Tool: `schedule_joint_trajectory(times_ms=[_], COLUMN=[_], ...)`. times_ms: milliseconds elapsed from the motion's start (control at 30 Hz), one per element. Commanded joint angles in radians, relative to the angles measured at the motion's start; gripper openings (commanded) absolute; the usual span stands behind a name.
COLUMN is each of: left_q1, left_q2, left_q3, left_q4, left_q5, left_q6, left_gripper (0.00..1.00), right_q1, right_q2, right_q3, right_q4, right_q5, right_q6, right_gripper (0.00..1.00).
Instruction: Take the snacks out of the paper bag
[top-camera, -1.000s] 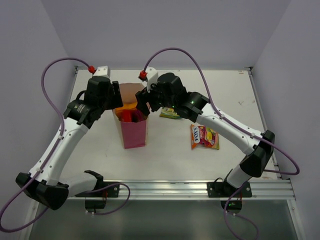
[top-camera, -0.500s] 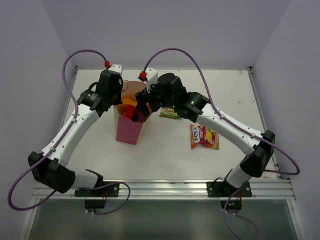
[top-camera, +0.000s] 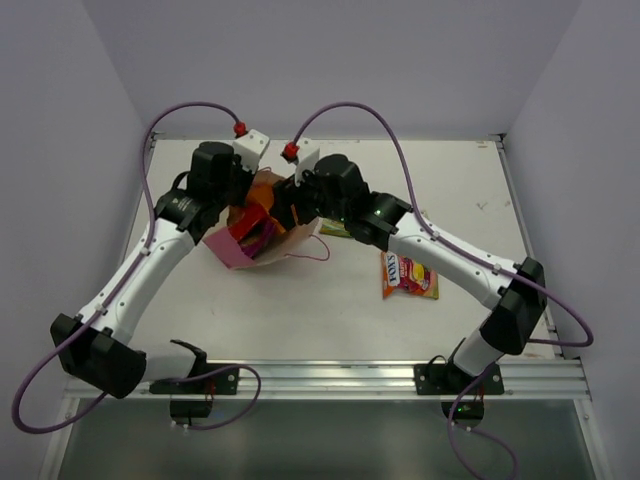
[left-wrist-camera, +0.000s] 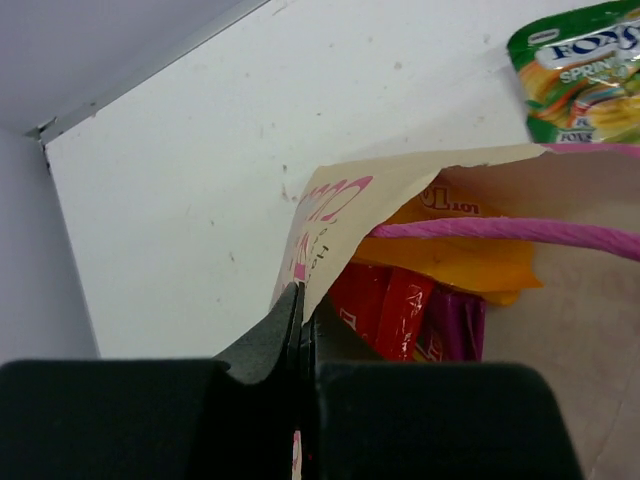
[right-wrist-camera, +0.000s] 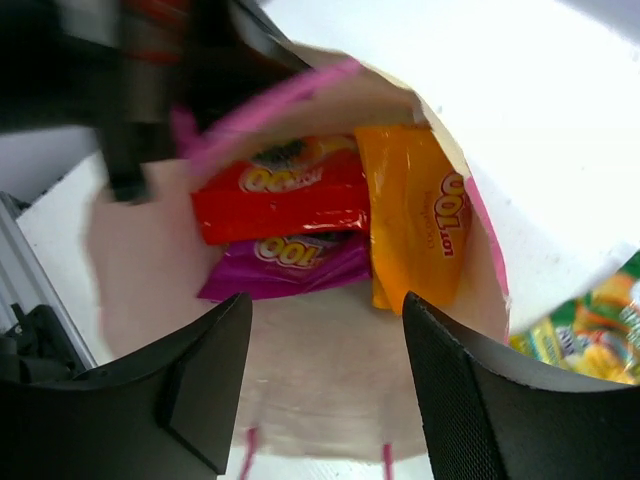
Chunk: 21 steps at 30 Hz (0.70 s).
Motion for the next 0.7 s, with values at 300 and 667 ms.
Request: schedule_joint_trajectory(times_ms=[300, 667], left_q1=[-0.041, -0.054], left_q2=[-0.155, -0.167], left_q3=[-0.124, -0.11], left_q4=[0.214, 0.209], left_q5=[0.119, 0.126], left_q6=[-0.041, -0.042], left_gripper=[0.0, 0.0], right_q1=[0.011, 0.022], right_q2=[0.162, 0.214], right_q3=[-0.242, -0.252], right_q4=[0.464, 0.54], right_q5=[0.2, 0.383], right_q6=[0.086, 0.061], right_gripper=[0.66, 0.66])
